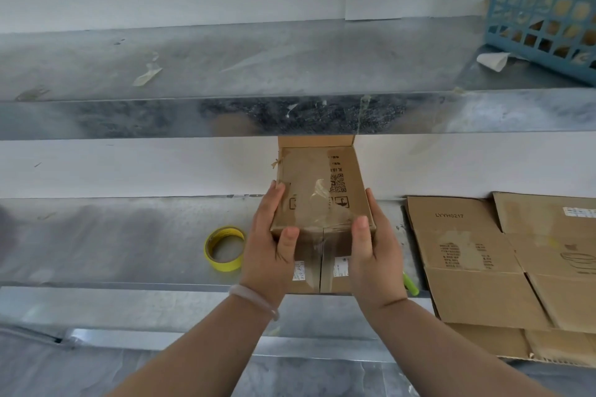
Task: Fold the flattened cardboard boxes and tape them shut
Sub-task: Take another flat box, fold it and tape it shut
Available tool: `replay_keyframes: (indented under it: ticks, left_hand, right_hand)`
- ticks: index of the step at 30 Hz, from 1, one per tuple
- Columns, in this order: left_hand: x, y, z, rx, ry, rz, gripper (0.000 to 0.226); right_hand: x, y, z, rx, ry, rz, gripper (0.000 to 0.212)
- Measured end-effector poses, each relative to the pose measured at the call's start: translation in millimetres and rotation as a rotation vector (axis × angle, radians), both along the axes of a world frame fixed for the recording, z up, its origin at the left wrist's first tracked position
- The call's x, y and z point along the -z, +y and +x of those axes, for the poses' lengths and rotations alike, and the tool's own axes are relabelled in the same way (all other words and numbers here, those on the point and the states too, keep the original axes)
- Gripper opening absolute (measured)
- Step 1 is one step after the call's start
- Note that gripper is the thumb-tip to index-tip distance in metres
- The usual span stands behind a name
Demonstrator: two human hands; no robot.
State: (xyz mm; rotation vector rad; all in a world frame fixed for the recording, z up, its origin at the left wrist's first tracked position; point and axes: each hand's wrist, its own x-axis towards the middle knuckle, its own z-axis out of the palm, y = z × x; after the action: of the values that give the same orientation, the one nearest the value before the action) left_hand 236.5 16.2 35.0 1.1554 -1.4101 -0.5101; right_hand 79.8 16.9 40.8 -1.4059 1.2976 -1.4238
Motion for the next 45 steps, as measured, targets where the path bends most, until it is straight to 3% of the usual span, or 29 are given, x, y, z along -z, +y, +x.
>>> replay_keyframes:
  ticks: [5,10,13,15,17,22,25,28,30,32,34,37,40,43,45]
  left_hand:
    - [-1.0,2.6,14.2,0.074,-0.127,0.030,0.060]
    - [-19.8,3.2,37.6,0.141,-0.443,0.137,0.077]
    - [-38.9,3.5,34.6,0.049,-0.711,0.009,0.093]
    - [-48.9,3.1,23.9,0.054,-0.923,-0.111,0.084]
    - [-56.9,3.9,15.0,0.065,-0.973,-0.129,0.067]
    - [-54.2,25.6,24.6,0.035,-0.618,-0.042,0.059]
    - [-49.8,46.6,26.9,-0.010,-0.323,0.000,0.059]
    - [-39.6,63.4,21.7,-0.066,-0.171,-0.004,0.057]
    - [-36.1,68.9,23.6,-0.092,-0.015,0.073,0.052]
    - [-36.1,71.6,29.1,-0.101,0.093,0.184,0.045]
    - [-37.8,74.1,33.6,-0.108,0.093,0.306,0.035]
    - [-37.1,73.1,35.5,-0.042,0.331,0.510,0.054]
    - [-32.3,60.7,35.5,-0.023,0.521,0.721,0.061]
    - [-21.5,49.8,34.9,-0.073,0.567,0.866,0.044]
    - [-11.5,45.1,35.1,-0.061,0.578,0.855,0.028]
  right_hand:
    - [6.4,0.0,-4.6,-0.040,-0.055,-0.001,0.059]
    - [4.0,3.6,-21.1,-0.212,-0.040,0.055,0.059]
    - [-2.3,3.7,-31.0,-0.272,0.040,0.074,0.066]
    - [-5.6,4.7,-36.0,-0.323,0.068,0.109,0.069]
    - [-5.4,9.5,-42.5,-0.323,0.068,0.182,0.070]
    - [14.0,42.5,-73.3,-0.092,0.016,0.414,0.082]
    - [24.2,61.9,-84.3,-0.116,-0.158,0.522,0.089]
    - [18.9,74.9,-83.6,-0.131,-0.379,0.402,0.072]
    - [9.4,77.3,-82.5,-0.092,-0.400,0.300,0.072]
    - [-6.1,77.0,-79.4,-0.076,-0.295,0.200,0.086]
    - [-22.1,76.0,-75.9,-0.047,-0.129,0.091,0.083]
    - [-41.3,71.7,-70.5,0.004,0.117,-0.031,0.075]
    - [-57.8,61.8,-64.5,-0.026,0.457,-0.305,0.070]
    - [-67.8,47.0,-56.8,-0.090,0.751,-0.473,0.068]
    - [-71.4,37.8,-49.7,-0.132,0.906,-0.539,0.065]
